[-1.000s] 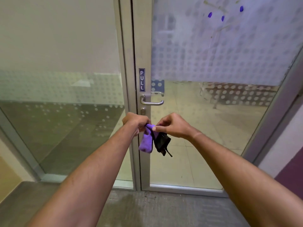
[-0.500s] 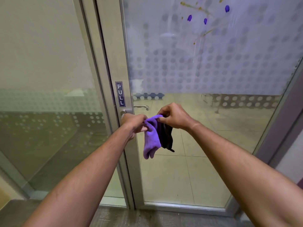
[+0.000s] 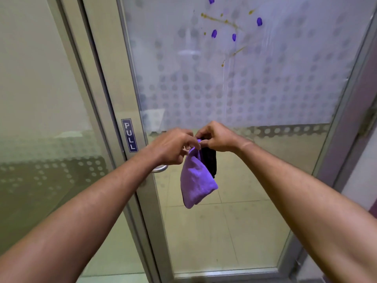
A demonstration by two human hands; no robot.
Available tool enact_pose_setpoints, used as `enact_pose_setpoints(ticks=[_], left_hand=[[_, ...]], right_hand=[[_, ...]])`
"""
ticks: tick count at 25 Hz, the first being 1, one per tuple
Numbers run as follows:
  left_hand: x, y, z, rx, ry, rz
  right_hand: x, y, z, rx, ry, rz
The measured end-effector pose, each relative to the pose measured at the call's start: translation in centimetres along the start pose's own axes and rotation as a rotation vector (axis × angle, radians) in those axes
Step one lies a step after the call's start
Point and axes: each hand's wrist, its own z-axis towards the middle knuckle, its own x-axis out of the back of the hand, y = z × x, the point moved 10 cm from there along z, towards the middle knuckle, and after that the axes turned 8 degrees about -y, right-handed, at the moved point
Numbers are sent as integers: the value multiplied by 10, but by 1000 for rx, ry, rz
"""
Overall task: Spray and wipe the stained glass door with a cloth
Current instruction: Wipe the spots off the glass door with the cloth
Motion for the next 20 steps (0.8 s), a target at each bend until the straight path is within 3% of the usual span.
enact_pose_setpoints(ticks=[4,11,15,20], left_hand=[[-7,3,23,-74,-103,130],[4,-2,40,-91,36,58],[12,-5,44,-32,140,49],[15,-14,49,122,156,96]], right_hand=[[3,6,7,-9,-41,9],[20,20,1,-42,80,102],[38,29,-12,-109,223,95],[37,46,-30,-189,117,122]])
